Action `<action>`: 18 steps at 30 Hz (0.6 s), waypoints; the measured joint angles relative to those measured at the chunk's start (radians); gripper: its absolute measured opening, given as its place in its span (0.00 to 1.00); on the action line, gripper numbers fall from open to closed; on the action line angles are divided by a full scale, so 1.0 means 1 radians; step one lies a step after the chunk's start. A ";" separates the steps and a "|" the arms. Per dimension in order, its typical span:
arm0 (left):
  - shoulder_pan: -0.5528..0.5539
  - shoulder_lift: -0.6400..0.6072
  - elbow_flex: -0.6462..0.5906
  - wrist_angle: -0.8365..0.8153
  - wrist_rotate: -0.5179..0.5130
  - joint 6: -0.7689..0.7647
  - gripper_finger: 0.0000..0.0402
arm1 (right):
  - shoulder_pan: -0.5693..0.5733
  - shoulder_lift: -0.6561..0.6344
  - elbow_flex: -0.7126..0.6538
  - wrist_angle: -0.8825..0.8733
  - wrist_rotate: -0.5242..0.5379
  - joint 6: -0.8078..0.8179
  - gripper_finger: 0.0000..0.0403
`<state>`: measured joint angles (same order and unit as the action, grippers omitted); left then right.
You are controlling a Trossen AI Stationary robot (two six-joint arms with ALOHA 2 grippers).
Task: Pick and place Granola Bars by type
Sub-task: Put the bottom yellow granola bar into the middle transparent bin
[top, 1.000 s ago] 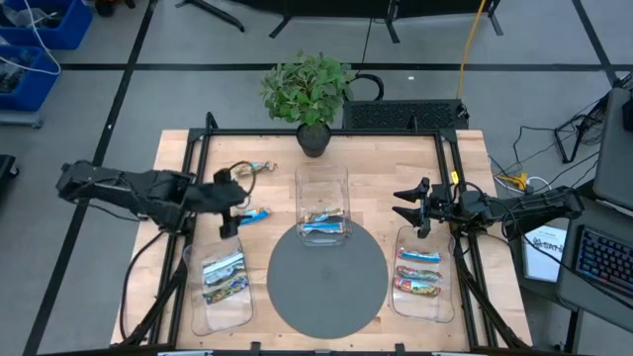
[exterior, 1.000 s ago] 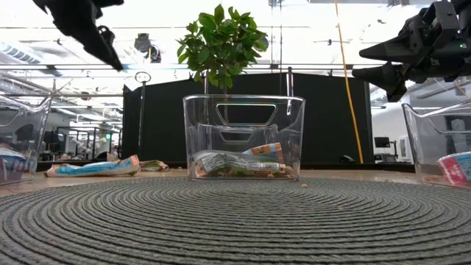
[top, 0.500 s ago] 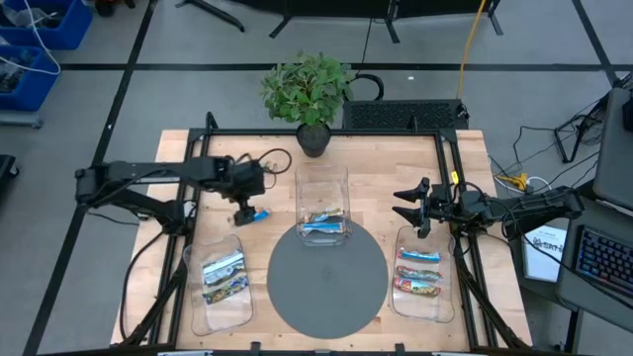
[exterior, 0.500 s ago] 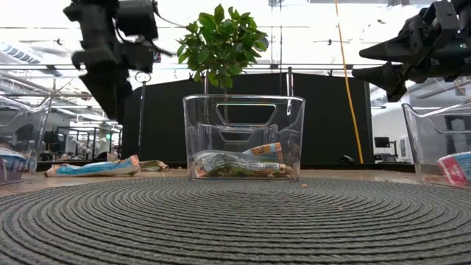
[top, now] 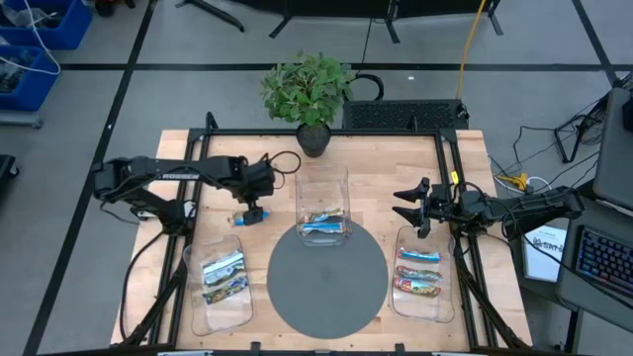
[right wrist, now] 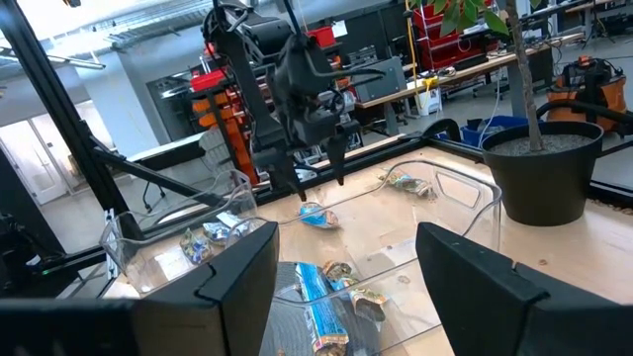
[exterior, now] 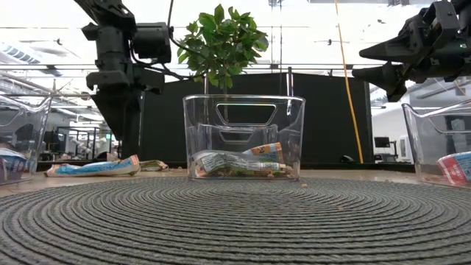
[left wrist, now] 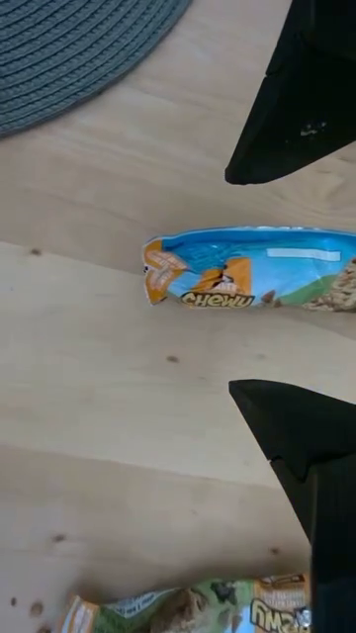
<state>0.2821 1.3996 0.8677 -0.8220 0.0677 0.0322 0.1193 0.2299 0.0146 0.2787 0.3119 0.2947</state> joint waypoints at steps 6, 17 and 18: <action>0.000 0.040 0.000 0.003 0.012 -0.018 0.85 | 0.000 0.000 0.000 0.000 0.000 0.000 0.58; -0.001 0.055 -0.113 0.091 0.021 -0.036 0.85 | 0.000 0.000 0.000 0.000 0.000 0.000 0.58; -0.001 0.055 -0.122 0.102 0.020 -0.036 0.85 | 0.000 0.000 0.000 0.000 0.000 0.000 0.58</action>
<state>0.2810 1.4544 0.7461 -0.7196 0.0876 -0.0039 0.1194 0.2302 0.0145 0.2787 0.3120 0.2947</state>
